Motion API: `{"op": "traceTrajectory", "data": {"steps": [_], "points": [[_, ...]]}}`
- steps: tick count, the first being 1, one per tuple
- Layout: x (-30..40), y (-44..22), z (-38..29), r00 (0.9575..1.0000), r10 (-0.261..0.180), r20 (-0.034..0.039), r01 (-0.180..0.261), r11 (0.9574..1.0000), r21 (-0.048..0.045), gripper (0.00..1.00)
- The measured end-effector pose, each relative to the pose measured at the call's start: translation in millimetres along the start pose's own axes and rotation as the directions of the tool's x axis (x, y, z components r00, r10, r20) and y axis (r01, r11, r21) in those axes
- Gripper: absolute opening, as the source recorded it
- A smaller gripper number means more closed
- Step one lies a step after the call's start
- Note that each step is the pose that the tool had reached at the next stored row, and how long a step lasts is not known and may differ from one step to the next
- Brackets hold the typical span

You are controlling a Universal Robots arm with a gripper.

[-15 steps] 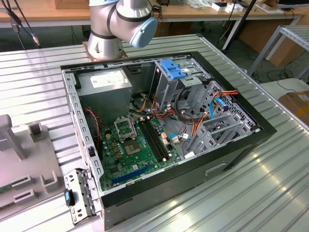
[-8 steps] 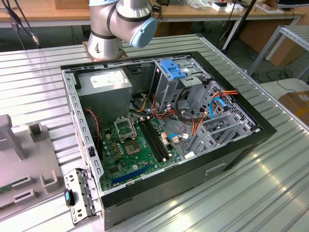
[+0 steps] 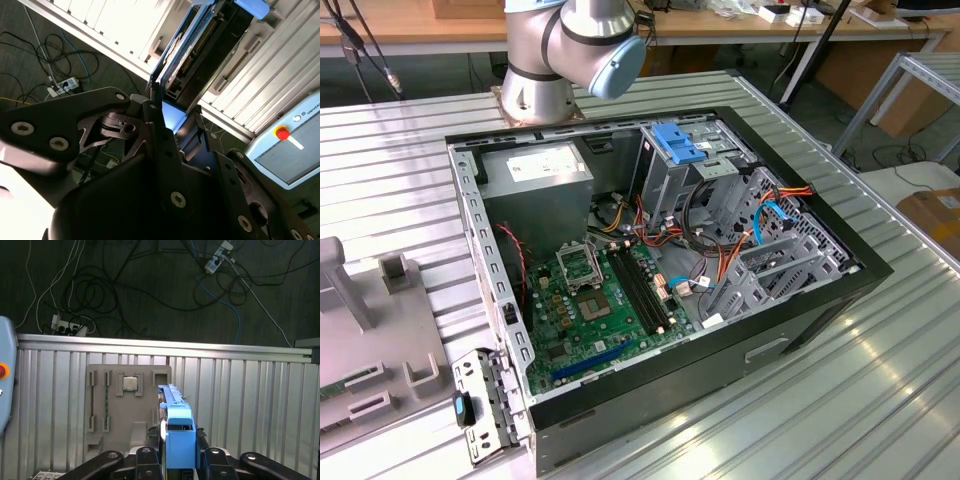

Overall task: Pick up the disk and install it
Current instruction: 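Pick up the disk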

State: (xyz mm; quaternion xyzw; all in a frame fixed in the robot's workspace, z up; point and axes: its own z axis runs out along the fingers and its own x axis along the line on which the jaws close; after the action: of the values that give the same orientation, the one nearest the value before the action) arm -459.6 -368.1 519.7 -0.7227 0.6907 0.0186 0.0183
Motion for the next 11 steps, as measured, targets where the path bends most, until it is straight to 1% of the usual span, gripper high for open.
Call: {"op": "traceTrajectory", "data": {"steps": [1, 5, 7, 9, 11], "points": [[0.1, -2.9, 0.0, 1.0, 0.0, 0.0, 0.0, 1.0, -0.0001, 0.36], [0.2, -8.9, 0.0, 1.0, 0.0, -0.0001, 0.0, 1.0, 0.0, 0.36], [0.4, -15.7, -0.1, 1.0, 0.0, -0.0001, 0.0, 1.0, -0.0001, 0.36], [0.4, -24.8, 0.0, 1.0, 0.0, -0.0001, 0.0, 1.0, 0.0, 0.36], [0.3, -28.4, 0.0, 1.0, 0.0, 0.0, 0.0, 1.0, 0.0, 0.36]]}}
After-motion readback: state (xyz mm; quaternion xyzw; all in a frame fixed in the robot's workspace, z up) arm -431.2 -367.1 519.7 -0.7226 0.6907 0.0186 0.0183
